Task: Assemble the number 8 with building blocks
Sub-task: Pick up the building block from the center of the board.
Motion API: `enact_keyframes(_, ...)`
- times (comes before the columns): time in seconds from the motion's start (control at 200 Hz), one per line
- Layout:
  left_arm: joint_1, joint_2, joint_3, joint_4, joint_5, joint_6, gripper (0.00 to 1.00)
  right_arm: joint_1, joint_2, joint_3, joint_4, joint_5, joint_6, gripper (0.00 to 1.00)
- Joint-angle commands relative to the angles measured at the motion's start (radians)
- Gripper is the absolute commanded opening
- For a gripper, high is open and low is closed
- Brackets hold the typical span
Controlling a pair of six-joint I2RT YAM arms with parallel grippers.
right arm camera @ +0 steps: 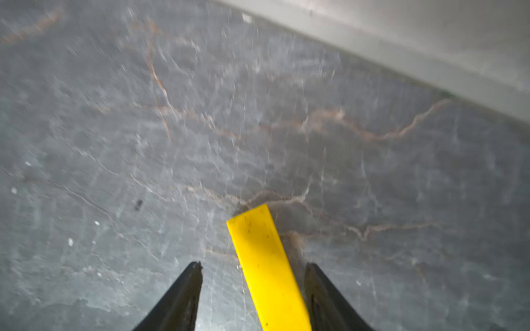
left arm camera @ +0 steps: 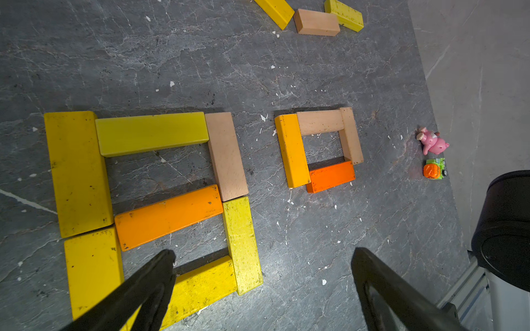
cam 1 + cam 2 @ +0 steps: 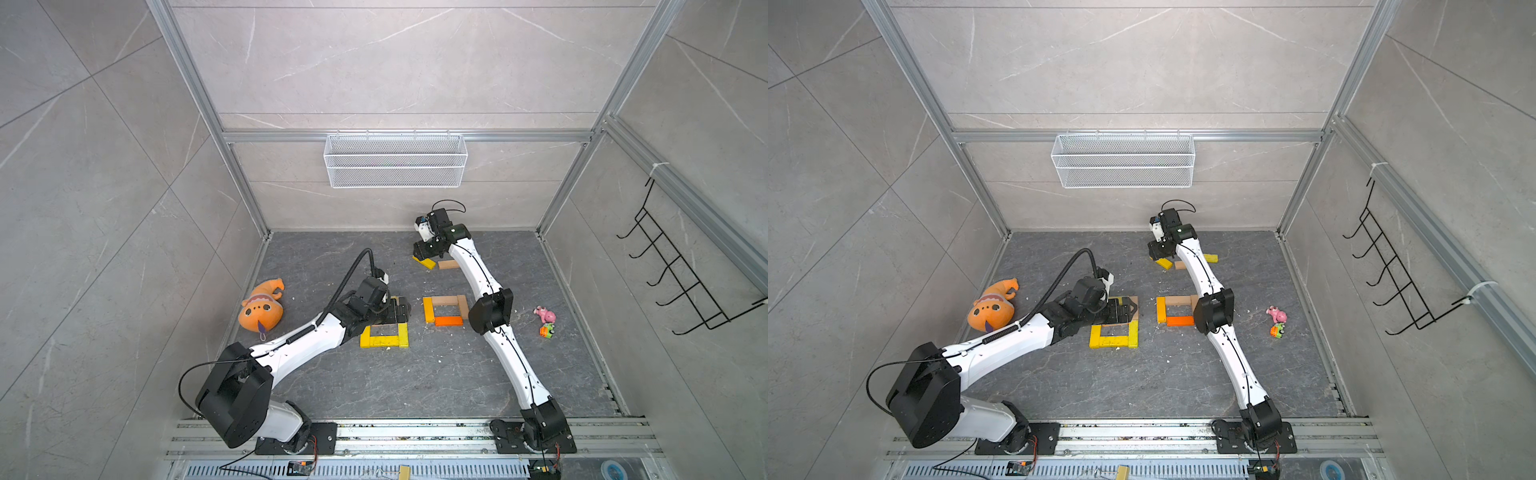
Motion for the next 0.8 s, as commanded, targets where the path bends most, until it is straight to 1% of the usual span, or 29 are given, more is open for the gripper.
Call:
enact_keyframes(0.0, 0.001, 0.013, 0.041, 0.012, -0.003, 0.004, 0.99, -0.006, 0.040, 0.064, -0.089, 0.013, -0.019, 0.60)
enact_keyframes(0.295, 0.000, 0.010, 0.044, 0.007, -0.004, 0.001, 0.98, -0.005, 0.046, 0.064, -0.093, 0.026, -0.008, 0.54)
enact_keyframes(0.409, 0.001, 0.010, 0.047, 0.001, -0.005, 0.001, 0.98, -0.006, 0.046, 0.064, -0.093, 0.040, 0.000, 0.54)
enact_keyframes(0.644, 0.001, 0.019, 0.051, 0.000, 0.001, -0.004, 0.98, -0.005, 0.052, 0.064, -0.116, 0.110, 0.036, 0.54)
enact_keyframes(0.794, -0.001, 0.030, 0.056, 0.004, 0.008, -0.010, 0.98, 0.001, 0.058, 0.064, -0.138, 0.112, 0.038, 0.53)
